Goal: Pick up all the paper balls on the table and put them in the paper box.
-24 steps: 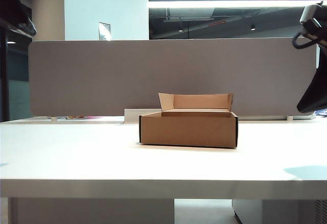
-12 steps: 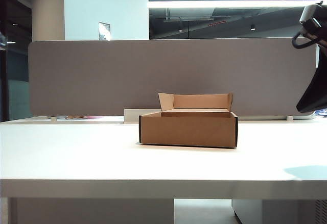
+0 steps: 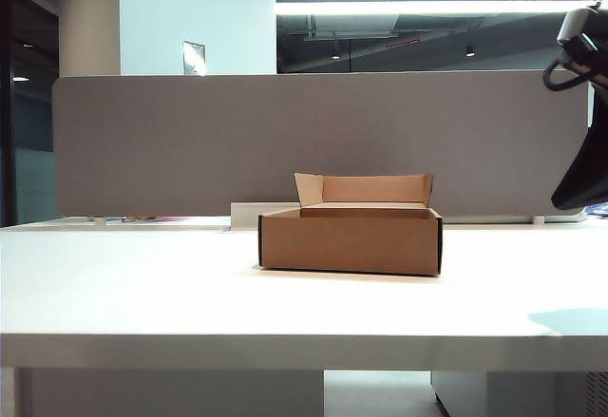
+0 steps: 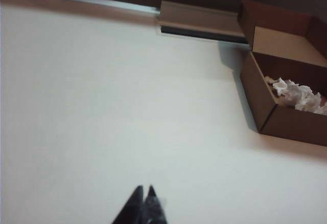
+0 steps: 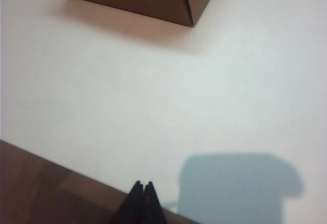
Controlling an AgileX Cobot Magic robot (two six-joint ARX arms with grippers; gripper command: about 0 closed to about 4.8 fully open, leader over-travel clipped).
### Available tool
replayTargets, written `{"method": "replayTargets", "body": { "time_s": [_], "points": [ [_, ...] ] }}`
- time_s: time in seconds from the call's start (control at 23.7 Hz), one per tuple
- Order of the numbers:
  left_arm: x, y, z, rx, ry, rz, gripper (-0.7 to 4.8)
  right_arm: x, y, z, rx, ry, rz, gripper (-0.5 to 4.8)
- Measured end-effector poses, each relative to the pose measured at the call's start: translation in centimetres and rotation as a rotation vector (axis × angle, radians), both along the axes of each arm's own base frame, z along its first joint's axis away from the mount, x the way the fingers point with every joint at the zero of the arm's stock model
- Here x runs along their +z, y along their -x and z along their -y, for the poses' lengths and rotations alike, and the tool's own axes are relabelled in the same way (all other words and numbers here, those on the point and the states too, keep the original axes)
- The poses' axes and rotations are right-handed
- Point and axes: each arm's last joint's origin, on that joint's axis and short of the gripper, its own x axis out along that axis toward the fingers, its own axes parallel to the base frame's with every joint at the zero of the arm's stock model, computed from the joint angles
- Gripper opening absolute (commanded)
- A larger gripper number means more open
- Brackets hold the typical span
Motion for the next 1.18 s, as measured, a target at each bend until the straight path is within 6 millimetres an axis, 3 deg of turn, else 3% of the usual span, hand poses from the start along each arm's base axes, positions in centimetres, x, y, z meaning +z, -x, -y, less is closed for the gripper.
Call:
{"method": "replayTargets", "body": {
  "time_s": [0.29,0.51,1.18],
  "points": [
    [-2.1,0.5,0.0,-0.004,0.0,0.025,-0.06,0.0,0.0,0.0,0.0,0.0,0.0,-0.01],
    [-2.6,0.9,0.1,-0.005,-0.006,0.152,-0.06,0.0,0.0,0.0,0.0,0.0,0.0,-0.01],
    [-1.4,1.9,0.4,-0.041,-0.028,0.362,-0.06,0.0,0.0,0.0,0.001,0.0,-0.001,-0.01]
  ]
}}
